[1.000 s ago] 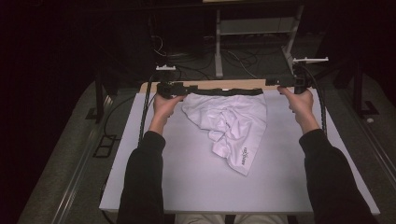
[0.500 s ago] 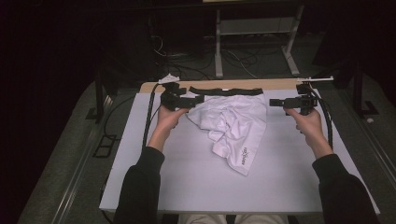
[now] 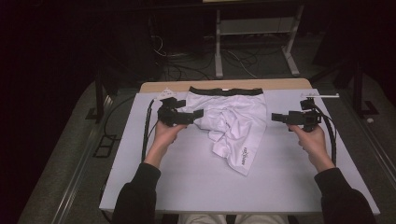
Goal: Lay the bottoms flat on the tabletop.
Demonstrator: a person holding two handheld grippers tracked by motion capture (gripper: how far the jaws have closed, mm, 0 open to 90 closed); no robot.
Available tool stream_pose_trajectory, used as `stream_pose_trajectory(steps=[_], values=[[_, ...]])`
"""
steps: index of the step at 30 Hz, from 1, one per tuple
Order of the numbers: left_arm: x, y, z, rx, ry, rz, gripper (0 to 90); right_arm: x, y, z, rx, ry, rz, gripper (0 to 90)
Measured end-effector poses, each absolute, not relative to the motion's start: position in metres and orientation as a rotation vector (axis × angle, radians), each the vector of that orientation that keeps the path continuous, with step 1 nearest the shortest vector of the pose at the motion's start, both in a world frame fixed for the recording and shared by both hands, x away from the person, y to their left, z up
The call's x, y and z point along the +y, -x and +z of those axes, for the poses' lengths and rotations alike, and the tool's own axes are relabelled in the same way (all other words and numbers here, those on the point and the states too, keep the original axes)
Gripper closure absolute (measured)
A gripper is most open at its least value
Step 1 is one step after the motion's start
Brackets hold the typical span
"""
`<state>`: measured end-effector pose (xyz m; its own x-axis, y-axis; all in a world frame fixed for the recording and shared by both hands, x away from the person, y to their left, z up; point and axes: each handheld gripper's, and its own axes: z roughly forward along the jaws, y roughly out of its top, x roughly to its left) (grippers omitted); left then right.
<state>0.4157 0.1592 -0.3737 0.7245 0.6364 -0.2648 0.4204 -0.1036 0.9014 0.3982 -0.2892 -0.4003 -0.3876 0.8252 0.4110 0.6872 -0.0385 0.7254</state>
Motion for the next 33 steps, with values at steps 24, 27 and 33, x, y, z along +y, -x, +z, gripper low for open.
stream_pose_trajectory(steps=[24, 27, 33], values=[[0.152, -0.361, -0.402, 0.772, -1.806, 0.164, 0.0, -0.263, -0.340, -0.406, 2.158, -1.546, 1.386, 0.0], [0.151, -0.355, -0.407, 0.759, -1.825, 0.159, 0.0, -0.257, -0.336, -0.409, 2.187, -1.542, 1.396, 0.6], [0.148, -0.353, -0.415, 0.770, -1.847, 0.127, 0.0, -0.242, -0.326, -0.418, 2.269, -1.515, 1.390, 4.2]])
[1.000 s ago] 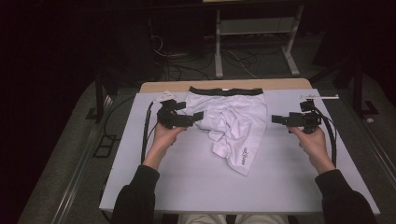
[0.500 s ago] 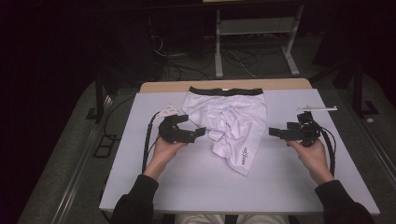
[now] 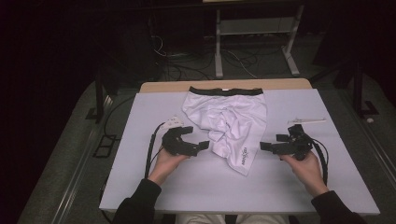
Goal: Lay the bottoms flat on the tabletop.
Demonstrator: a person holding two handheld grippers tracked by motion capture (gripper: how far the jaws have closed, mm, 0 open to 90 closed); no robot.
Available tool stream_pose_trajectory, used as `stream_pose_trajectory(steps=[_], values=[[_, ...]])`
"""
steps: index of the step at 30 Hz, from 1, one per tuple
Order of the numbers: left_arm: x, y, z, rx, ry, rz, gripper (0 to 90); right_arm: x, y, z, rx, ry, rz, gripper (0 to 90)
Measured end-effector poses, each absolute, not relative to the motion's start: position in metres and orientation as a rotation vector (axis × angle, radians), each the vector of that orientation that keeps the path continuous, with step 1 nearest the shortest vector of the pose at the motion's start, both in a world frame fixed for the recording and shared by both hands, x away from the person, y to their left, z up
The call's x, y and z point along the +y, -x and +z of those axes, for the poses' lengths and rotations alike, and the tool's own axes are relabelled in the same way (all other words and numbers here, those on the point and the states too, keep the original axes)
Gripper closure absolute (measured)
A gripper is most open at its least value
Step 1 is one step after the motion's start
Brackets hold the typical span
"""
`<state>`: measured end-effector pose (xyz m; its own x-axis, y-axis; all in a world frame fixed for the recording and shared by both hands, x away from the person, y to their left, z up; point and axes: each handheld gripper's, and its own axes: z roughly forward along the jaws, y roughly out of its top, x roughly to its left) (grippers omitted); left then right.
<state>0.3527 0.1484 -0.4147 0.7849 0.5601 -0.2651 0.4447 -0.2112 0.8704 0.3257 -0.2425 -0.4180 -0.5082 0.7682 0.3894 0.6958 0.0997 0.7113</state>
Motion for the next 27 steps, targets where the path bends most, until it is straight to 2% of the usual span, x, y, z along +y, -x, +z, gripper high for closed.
stream_pose_trajectory(steps=[11, 27], values=[[0.144, -0.355, -0.425, 0.775, -1.886, 0.085, 0.0, -0.217, -0.310, -0.427, 2.412, -1.443, 1.364, 10.3], [0.133, -0.354, -0.434, 0.751, -1.952, 0.056, 0.0, -0.193, -0.294, -0.436, 2.547, -1.381, 1.318, 14.5]])
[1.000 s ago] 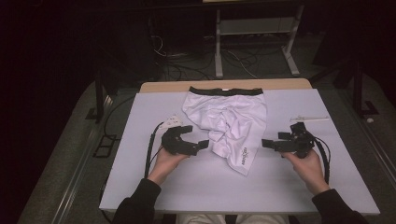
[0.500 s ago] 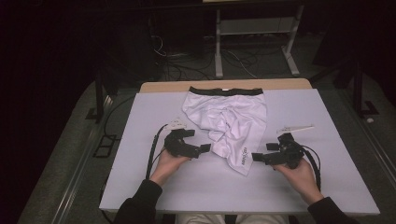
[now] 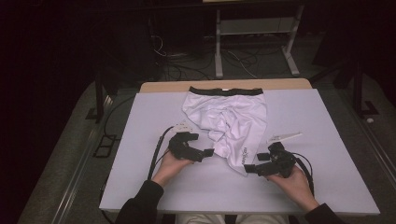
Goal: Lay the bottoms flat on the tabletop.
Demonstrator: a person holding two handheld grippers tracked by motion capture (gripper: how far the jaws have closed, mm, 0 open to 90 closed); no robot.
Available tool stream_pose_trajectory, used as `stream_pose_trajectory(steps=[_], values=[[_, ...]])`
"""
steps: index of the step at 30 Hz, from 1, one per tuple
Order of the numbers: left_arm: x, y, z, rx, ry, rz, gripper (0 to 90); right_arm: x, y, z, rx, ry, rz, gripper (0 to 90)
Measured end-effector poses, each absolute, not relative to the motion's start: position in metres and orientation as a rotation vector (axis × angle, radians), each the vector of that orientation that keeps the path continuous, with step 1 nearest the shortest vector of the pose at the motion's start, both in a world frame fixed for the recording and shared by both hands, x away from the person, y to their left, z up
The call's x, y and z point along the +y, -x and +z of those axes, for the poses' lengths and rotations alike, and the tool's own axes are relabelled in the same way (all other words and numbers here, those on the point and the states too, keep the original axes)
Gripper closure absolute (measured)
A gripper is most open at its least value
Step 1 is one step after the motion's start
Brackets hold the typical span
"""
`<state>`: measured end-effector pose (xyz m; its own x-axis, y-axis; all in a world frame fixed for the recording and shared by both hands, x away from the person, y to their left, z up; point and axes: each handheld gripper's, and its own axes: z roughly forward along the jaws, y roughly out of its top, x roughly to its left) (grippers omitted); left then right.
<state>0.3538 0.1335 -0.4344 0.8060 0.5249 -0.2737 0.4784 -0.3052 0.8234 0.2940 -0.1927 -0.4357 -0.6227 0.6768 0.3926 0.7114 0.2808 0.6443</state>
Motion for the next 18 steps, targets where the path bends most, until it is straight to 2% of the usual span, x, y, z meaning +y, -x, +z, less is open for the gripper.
stream_pose_trajectory(steps=[5, 10, 18], values=[[0.131, -0.353, -0.437, 0.743, -1.974, 0.054, 0.0, -0.187, -0.292, -0.438, -2.494, 1.327, -1.258, 16.2], [0.129, -0.353, -0.439, 0.738, -1.992, 0.055, 0.0, -0.183, -0.291, -0.445, -2.377, 1.287, -1.271, 30.3], [0.127, -0.354, -0.441, 0.730, -2.007, 0.056, 0.0, -0.173, -0.288, -0.449, -2.534, 1.283, -1.195, 43.3]])
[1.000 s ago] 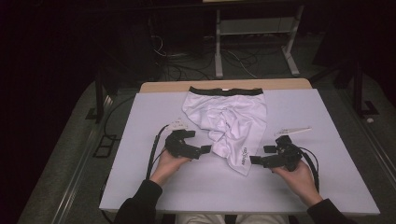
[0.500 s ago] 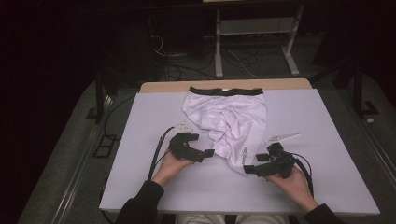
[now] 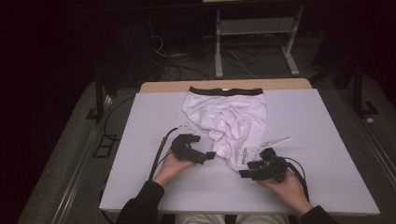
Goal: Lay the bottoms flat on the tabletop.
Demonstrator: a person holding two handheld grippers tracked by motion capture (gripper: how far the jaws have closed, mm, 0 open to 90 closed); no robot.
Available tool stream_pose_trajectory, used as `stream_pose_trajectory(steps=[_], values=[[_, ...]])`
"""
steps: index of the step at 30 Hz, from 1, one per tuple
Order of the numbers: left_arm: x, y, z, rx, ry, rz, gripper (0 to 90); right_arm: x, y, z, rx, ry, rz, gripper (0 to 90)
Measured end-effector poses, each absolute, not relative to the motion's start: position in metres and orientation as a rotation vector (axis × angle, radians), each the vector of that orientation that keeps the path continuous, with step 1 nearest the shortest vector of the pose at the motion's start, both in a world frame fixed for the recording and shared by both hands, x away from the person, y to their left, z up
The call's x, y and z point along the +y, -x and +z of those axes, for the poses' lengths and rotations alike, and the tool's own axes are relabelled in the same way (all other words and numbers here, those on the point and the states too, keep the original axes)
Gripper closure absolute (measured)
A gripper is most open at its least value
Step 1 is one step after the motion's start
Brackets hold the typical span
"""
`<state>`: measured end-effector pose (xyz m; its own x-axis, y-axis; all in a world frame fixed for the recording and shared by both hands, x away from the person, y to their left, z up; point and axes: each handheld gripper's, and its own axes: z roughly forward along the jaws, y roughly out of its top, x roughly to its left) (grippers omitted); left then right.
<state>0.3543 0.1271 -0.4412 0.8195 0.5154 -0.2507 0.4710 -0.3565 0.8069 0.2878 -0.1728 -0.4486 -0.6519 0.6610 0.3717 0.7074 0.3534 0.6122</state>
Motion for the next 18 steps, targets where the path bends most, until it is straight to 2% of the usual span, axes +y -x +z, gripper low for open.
stream_pose_trajectory(steps=[4, 7, 10, 11, 18], values=[[0.127, -0.355, -0.442, 0.734, -2.008, 0.058, 0.0, -0.164, -0.286, -0.451, -2.604, 1.296, -1.164, 51.4], [0.128, -0.355, -0.442, 0.734, -2.008, 0.060, 0.0, -0.160, -0.284, -0.450, -2.673, 1.319, -1.143, 62.2], [0.127, -0.355, -0.442, 0.734, -2.011, 0.058, 0.0, -0.156, -0.281, -0.449, -2.752, 1.322, -1.117, 67.1], [0.127, -0.354, -0.442, 0.734, -2.011, 0.058, 0.0, -0.153, -0.279, -0.449, -2.803, 1.321, -1.096, 71.6], [0.127, -0.355, -0.442, 0.741, -2.011, 0.054, 0.0, -0.152, -0.277, -0.449, -2.865, 1.326, -1.080, 81.8]])
